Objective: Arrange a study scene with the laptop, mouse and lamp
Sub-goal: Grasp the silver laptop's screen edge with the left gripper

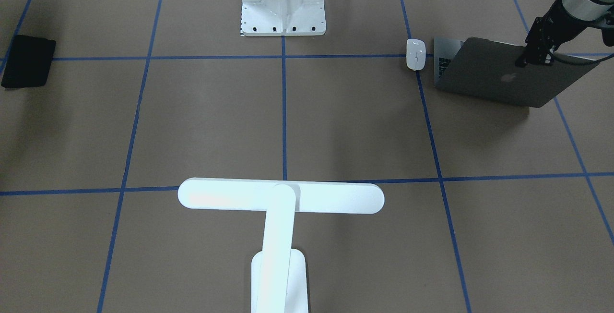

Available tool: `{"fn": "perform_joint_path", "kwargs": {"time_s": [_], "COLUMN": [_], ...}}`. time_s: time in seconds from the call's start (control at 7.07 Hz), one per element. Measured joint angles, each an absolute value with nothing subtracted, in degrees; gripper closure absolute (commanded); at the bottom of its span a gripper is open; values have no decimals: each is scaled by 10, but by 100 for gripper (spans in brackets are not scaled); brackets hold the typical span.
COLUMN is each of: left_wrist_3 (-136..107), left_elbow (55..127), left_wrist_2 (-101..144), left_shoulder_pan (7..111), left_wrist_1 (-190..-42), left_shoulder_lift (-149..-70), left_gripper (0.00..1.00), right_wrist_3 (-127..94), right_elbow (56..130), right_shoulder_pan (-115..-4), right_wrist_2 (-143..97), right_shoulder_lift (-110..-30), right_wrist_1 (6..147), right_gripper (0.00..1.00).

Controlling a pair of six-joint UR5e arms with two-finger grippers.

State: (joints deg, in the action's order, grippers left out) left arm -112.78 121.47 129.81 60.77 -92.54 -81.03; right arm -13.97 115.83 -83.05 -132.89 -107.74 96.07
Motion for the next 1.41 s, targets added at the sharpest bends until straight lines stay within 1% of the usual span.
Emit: {"fn": "perform_joint_path", "kwargs": {"time_s": [0.28,0.99,1.41], "left_wrist_3": [-1124,-1053,-1057], "left_elbow": [1206,1169,1145], "left_wrist_2": [1298,1296,1297], "left_shoulder_pan": [608,626,628], "left_wrist_1": [-881,-707,-666], "left_shoulder_lift": [-860,-1026,-1097], "left_gripper": [100,100,100], "right_wrist_3": [-140,-140,-140], "right_elbow": [1160,1186,1188], "right_shoulder_pan": [-831,-831,-831], "right_wrist_2": [-1329,-1340,-1344], "right_shoulder_lift": [-1080,-1110,-1113], "right_wrist_1": [961,961,961], "right_gripper": [0,0,0]}}
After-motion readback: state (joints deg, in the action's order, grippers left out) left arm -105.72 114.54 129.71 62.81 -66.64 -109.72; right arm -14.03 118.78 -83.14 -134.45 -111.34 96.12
